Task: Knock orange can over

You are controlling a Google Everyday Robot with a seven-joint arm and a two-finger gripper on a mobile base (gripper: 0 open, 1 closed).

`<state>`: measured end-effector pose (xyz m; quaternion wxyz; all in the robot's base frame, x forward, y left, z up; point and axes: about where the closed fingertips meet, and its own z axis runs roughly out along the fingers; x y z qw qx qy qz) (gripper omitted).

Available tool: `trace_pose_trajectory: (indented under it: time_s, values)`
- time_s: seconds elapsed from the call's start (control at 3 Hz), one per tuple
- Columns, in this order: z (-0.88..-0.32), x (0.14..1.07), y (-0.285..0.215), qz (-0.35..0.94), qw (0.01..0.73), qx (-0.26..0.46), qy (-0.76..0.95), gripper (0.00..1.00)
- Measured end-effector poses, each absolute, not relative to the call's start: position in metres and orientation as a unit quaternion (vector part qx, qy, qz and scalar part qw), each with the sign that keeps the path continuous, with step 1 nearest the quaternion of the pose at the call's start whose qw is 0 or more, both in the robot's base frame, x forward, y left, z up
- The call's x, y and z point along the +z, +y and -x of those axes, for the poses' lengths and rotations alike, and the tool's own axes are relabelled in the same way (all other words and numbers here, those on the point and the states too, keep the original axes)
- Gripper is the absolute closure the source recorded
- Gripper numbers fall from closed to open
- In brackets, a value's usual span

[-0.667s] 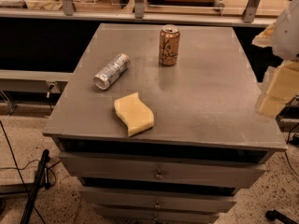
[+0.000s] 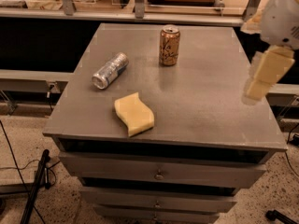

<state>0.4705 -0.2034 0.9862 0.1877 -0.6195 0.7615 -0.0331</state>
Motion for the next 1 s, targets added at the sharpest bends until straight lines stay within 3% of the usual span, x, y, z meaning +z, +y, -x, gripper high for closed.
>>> trace_pose_trajectory:
  time_s: [0.67, 1.0]
  values:
    - [-0.572, 1.021, -0.145, 0.633, 0.278, -0.053, 0.72, 0.0]
    - [-0.59, 1.02, -0.107, 0.643, 0.273, -0.065, 0.712, 0.0]
